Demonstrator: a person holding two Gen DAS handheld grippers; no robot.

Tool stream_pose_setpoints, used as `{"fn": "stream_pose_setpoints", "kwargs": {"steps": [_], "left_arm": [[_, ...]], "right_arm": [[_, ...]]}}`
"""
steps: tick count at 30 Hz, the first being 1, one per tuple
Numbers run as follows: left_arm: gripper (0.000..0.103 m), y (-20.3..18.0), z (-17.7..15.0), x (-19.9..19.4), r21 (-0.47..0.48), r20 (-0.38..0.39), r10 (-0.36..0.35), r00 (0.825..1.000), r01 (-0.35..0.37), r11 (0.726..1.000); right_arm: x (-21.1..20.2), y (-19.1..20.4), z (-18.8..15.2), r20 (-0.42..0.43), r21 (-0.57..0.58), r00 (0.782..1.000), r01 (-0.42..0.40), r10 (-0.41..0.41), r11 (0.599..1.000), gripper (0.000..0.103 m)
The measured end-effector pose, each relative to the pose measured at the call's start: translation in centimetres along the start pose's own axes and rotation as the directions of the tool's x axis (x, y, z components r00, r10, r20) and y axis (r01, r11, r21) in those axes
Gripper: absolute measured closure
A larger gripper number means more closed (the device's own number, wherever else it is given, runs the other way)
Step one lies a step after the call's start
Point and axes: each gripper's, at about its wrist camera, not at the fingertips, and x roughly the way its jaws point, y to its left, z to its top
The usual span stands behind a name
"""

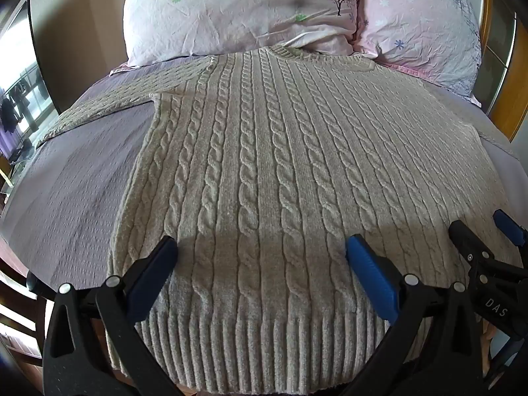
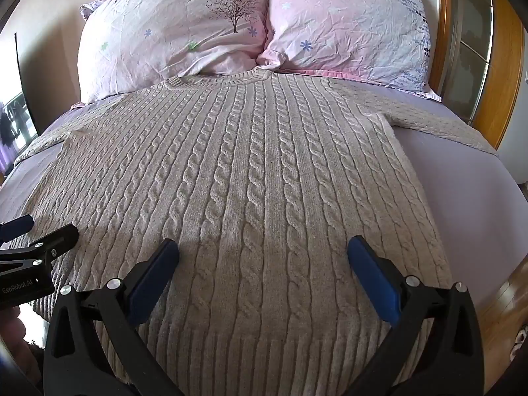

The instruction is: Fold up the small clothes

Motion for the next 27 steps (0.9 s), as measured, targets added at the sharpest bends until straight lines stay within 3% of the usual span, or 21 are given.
{"fn": "stream_pose_setpoints", "kwargs": {"steps": [27], "left_arm": [[0.002,0.0,0.0,-0.01,0.001,0.003,0.001,1.0,-0.001,1.0]], "right_arm": [[-0.09,-0.06,0.02,0.008,0.002,1.0,0.001,-0.001,1.0,0.001]]}}
